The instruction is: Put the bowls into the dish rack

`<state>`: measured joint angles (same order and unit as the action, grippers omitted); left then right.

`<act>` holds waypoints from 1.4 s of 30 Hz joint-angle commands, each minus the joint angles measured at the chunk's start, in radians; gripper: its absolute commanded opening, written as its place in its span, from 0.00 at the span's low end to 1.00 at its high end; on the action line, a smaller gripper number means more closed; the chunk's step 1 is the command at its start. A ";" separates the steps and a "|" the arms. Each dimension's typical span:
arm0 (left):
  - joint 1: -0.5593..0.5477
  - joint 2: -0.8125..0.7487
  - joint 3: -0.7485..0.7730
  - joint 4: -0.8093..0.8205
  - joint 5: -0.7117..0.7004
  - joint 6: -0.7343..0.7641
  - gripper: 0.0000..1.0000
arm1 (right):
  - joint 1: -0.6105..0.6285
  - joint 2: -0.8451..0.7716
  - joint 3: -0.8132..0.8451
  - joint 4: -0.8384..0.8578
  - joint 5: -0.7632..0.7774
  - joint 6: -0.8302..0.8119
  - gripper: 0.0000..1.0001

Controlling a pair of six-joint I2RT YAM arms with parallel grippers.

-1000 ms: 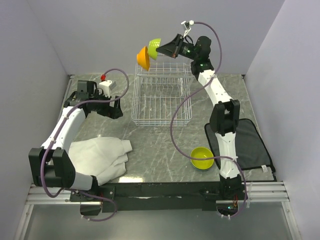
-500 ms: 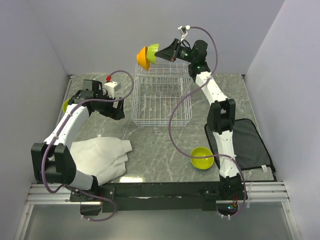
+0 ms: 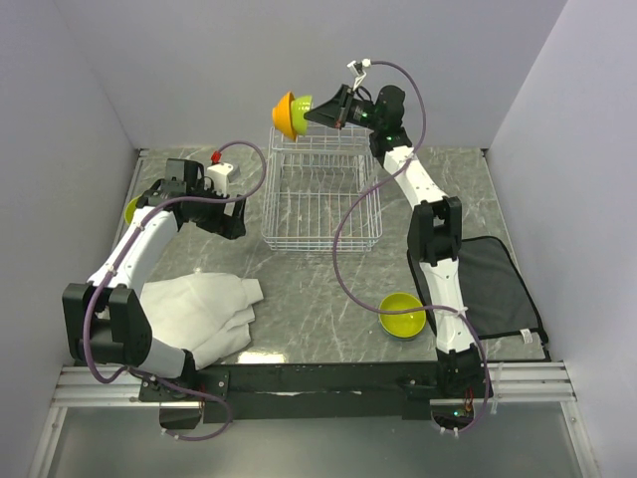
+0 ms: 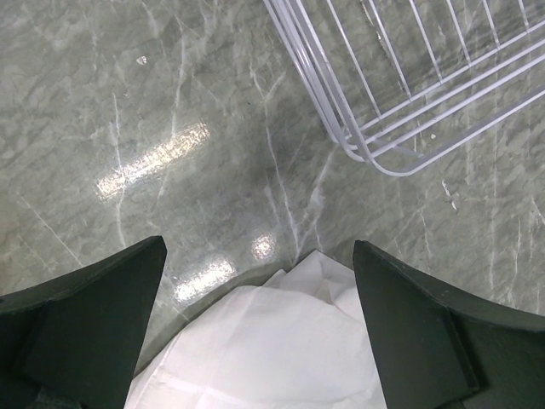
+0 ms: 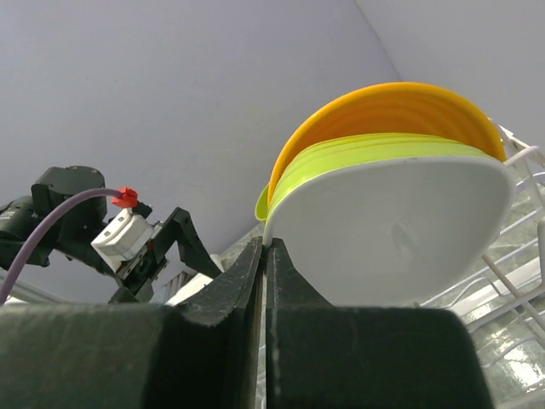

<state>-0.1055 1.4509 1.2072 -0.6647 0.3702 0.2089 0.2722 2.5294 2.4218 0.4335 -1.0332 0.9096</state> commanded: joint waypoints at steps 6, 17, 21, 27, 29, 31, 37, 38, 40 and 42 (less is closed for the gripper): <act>-0.005 -0.018 0.019 0.002 -0.016 0.021 0.99 | 0.004 -0.011 0.036 0.022 0.045 -0.040 0.21; -0.005 -0.050 -0.018 0.013 -0.017 0.015 0.99 | 0.001 -0.032 0.008 0.008 0.058 -0.049 0.28; -0.003 -0.054 -0.023 0.016 -0.017 0.014 0.99 | 0.001 -0.031 0.023 -0.038 0.071 -0.064 0.32; -0.003 -0.043 -0.011 0.027 -0.027 0.015 0.99 | 0.004 -0.131 -0.098 -0.033 0.126 -0.121 0.38; -0.005 -0.041 -0.011 0.031 -0.033 0.015 0.99 | 0.004 -0.181 -0.176 -0.051 0.171 -0.196 0.38; -0.003 -0.037 -0.008 0.040 -0.036 0.014 0.99 | 0.004 -0.216 -0.190 -0.094 0.212 -0.256 0.39; -0.003 -0.004 0.018 0.059 -0.031 0.007 0.99 | -0.016 -0.225 -0.145 -0.179 0.292 -0.299 0.39; -0.003 -0.001 0.022 0.065 -0.031 0.006 0.99 | -0.016 -0.230 -0.139 -0.191 0.323 -0.322 0.39; -0.003 0.008 0.026 0.070 -0.025 0.003 0.99 | -0.014 -0.241 -0.118 -0.267 0.364 -0.412 0.39; -0.003 0.015 0.026 0.080 -0.024 0.001 0.99 | -0.010 -0.244 -0.089 -0.320 0.430 -0.472 0.39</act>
<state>-0.1062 1.4509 1.1915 -0.6289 0.3412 0.2157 0.2657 2.3947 2.2471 0.2070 -0.7399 0.6029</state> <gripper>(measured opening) 0.989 0.393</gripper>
